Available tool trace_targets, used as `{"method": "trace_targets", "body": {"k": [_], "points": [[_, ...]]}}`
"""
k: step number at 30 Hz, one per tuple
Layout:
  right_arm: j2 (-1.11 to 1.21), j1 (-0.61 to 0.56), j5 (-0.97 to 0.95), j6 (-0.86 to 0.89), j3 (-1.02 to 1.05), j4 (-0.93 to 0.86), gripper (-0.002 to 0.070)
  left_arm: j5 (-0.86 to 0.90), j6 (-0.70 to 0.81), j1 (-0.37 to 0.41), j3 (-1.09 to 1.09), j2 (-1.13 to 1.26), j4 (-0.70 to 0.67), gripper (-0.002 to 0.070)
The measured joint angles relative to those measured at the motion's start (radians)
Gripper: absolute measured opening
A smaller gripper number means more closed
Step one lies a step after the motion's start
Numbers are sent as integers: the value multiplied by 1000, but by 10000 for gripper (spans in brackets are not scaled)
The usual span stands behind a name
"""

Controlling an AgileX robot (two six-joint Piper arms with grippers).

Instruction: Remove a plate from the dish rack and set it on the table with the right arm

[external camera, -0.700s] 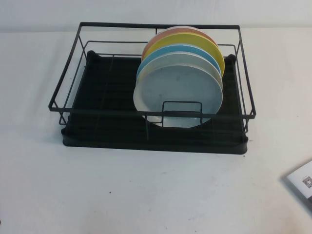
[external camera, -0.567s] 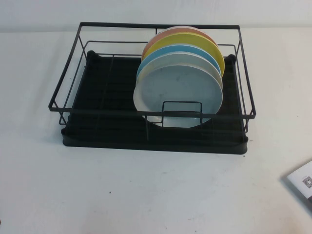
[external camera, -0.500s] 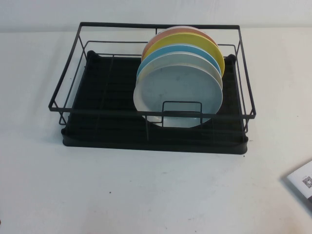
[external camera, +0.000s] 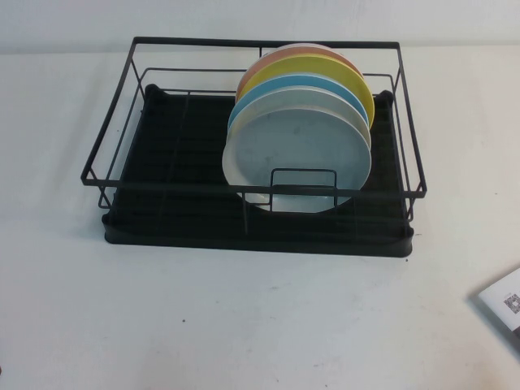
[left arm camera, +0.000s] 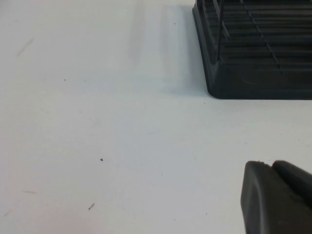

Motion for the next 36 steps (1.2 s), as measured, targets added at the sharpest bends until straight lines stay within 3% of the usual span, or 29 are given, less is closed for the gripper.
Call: {"method": "trace_targets", "body": {"k": [14,23,31,36], "points": [[0,0,-4,0,0,90,-18,0,0,0,0,0,0,-4],[0,0,-191,0,2,523,-18,0,0,0,0,0,0,-4],[0,0,-257,0,2,697,-18,0,0,0,0,0,0,-4],[95,0,-152,0,-98,683,-18,0,0,0,0,0,0,-4]]}}
